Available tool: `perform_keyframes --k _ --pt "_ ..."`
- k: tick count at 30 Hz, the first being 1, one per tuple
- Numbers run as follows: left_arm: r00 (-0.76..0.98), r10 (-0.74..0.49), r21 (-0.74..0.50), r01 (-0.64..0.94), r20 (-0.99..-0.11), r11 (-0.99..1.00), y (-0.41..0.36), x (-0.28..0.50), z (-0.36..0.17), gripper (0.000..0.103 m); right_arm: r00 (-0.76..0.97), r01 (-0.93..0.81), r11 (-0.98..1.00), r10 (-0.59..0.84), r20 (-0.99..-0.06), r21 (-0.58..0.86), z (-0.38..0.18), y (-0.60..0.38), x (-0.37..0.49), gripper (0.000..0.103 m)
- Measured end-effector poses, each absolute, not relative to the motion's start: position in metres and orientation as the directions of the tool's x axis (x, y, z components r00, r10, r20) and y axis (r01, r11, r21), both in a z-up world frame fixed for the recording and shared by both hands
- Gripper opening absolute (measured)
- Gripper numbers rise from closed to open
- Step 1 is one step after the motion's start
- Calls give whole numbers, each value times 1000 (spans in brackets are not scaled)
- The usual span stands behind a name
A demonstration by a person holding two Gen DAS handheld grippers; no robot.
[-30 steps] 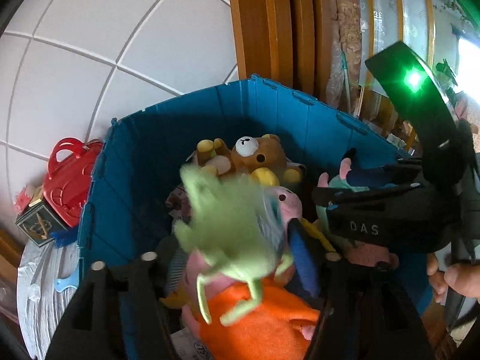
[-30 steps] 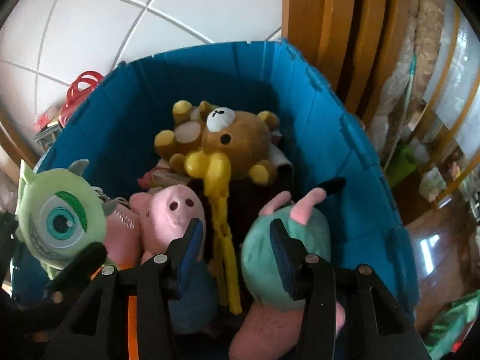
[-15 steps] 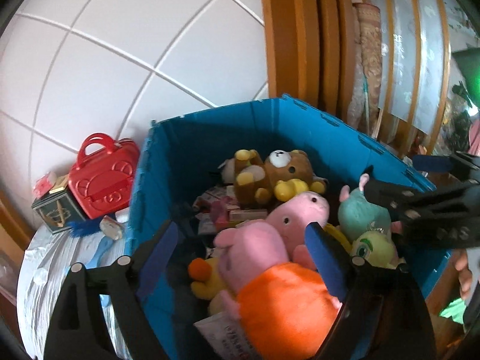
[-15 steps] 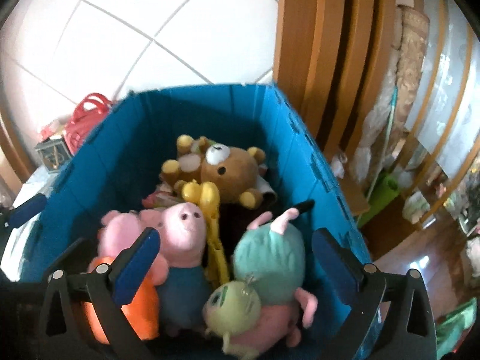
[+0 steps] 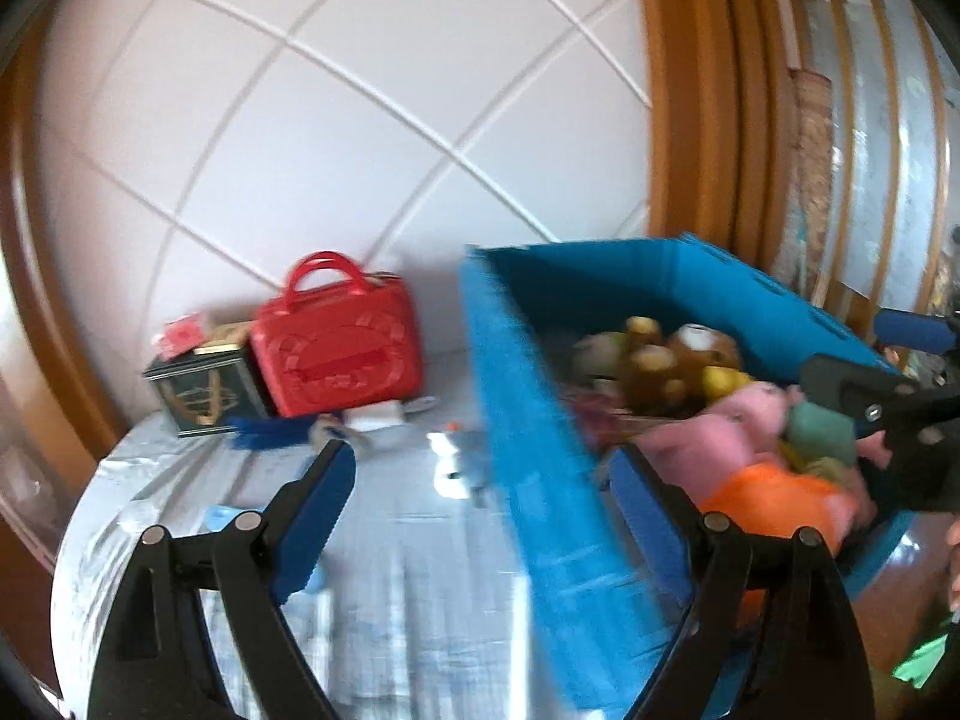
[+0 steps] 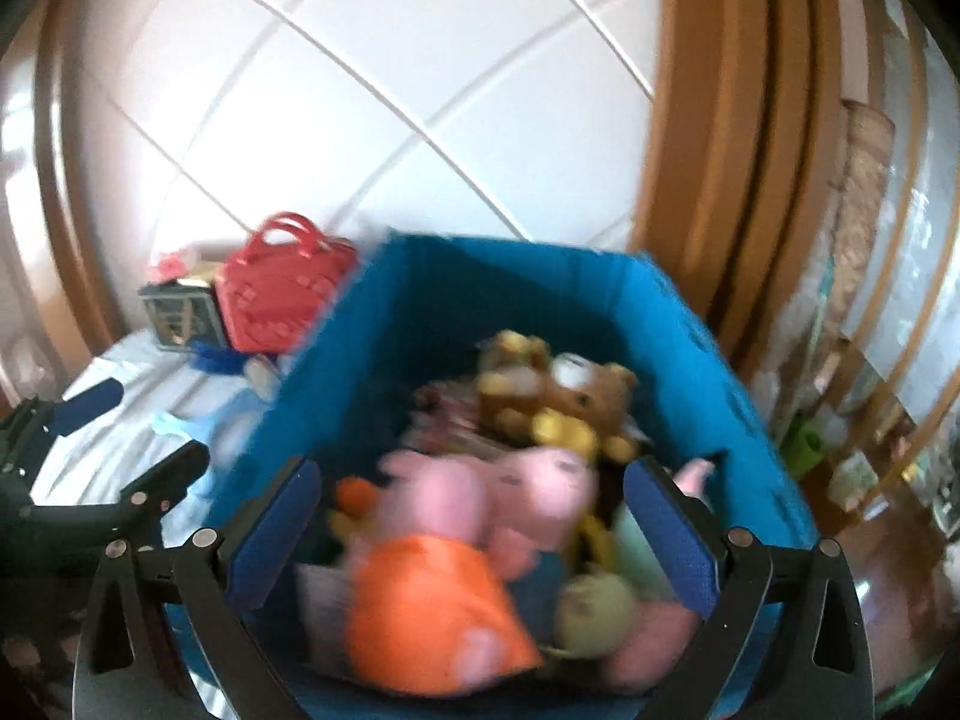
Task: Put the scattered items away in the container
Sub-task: 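Withdraw both grippers from the crate back toward the bed, then grasp the clear floss-pick box with left gripper while right grasps the white plush goose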
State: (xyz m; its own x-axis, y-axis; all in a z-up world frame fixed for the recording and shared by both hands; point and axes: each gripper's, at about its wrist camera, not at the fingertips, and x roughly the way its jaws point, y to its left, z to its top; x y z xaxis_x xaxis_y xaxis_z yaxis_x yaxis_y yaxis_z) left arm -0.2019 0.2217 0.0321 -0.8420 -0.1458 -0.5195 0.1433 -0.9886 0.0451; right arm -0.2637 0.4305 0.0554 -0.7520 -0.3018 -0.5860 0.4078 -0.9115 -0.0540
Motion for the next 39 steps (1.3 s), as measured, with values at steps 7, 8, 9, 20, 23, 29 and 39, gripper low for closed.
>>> perform_keyframes --k 7,8,9,20,23,29,39 --pt "-821 -247 97 230 -515 -968 58 -157 2 87 -761 471 -882 -404 -509 -4 61 305 -226 103" --pt "-808 -266 99 252 -525 -963 28 -152 -6 87 -760 475 -880 -415 -500 8 59 286 -224 103" --pt "-795 -280 95 273 -538 -957 2 -147 -13 87 -758 476 -879 -420 -499 17 56 270 -223 103" --pt "-620 -372 54 469 -691 -882 -219 -128 -114 87 -673 420 -906 -354 -649 59 -30 140 -257 103" --pt "-550 -398 51 540 -734 -840 -263 -133 -150 87 -650 398 -915 -335 -683 70 -58 131 -277 103" --pt "-460 -394 29 621 -796 -783 -321 -154 -223 87 -626 335 -940 -272 -730 63 -123 116 -334 103" --pt "-427 -419 58 642 -801 -764 -382 -232 -301 87 -630 260 -965 -149 -762 -27 -212 101 -414 103"
